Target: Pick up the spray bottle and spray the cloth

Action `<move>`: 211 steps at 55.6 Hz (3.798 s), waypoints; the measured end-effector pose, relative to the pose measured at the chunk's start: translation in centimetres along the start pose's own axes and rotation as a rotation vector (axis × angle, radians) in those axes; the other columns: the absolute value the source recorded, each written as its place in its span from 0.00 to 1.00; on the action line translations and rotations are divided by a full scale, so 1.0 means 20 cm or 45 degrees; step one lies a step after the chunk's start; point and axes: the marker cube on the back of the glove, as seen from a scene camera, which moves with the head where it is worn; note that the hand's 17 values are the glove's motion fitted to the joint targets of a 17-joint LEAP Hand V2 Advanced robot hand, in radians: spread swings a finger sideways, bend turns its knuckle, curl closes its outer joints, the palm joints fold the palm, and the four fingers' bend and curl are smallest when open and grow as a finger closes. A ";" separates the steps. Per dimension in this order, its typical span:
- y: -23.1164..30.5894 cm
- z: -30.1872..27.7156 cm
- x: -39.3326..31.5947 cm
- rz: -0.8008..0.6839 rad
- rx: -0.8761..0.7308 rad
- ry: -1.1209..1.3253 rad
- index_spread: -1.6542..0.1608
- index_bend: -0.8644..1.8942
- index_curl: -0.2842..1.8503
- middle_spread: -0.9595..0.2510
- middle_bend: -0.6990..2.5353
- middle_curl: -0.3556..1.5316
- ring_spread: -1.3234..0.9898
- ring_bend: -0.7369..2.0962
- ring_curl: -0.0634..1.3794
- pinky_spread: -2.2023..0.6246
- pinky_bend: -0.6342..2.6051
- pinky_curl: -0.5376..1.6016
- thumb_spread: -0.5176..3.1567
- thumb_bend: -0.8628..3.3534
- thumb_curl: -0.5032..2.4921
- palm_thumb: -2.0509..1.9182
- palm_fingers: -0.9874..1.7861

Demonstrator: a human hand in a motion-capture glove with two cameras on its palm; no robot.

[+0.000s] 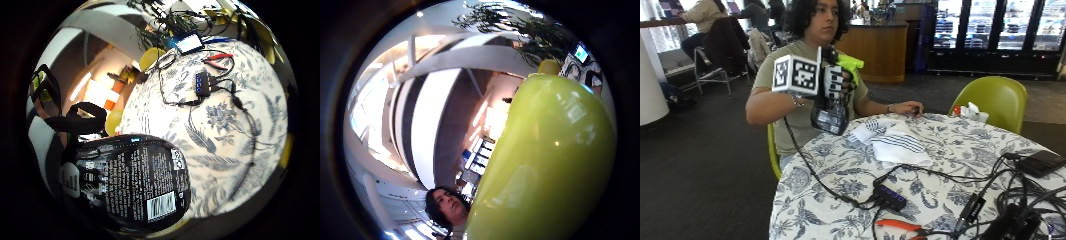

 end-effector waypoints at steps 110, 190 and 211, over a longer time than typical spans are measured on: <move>-0.27 1.20 -0.54 -0.018 -0.920 0.299 0.77 0.39 0.44 0.67 0.41 0.50 0.50 0.50 0.38 0.69 0.33 0.45 0.27 0.20 0.44 0.77 0.83; -0.50 2.29 -0.09 -0.270 -0.213 -0.344 0.76 0.41 0.45 0.65 0.42 0.50 0.49 0.51 0.38 0.68 0.34 0.45 0.24 0.20 0.45 0.77 0.85; -0.28 2.01 0.03 -0.175 -0.772 -0.094 0.75 0.38 0.44 0.69 0.38 0.48 0.51 0.45 0.36 0.75 0.28 0.44 0.30 0.20 0.44 0.77 0.66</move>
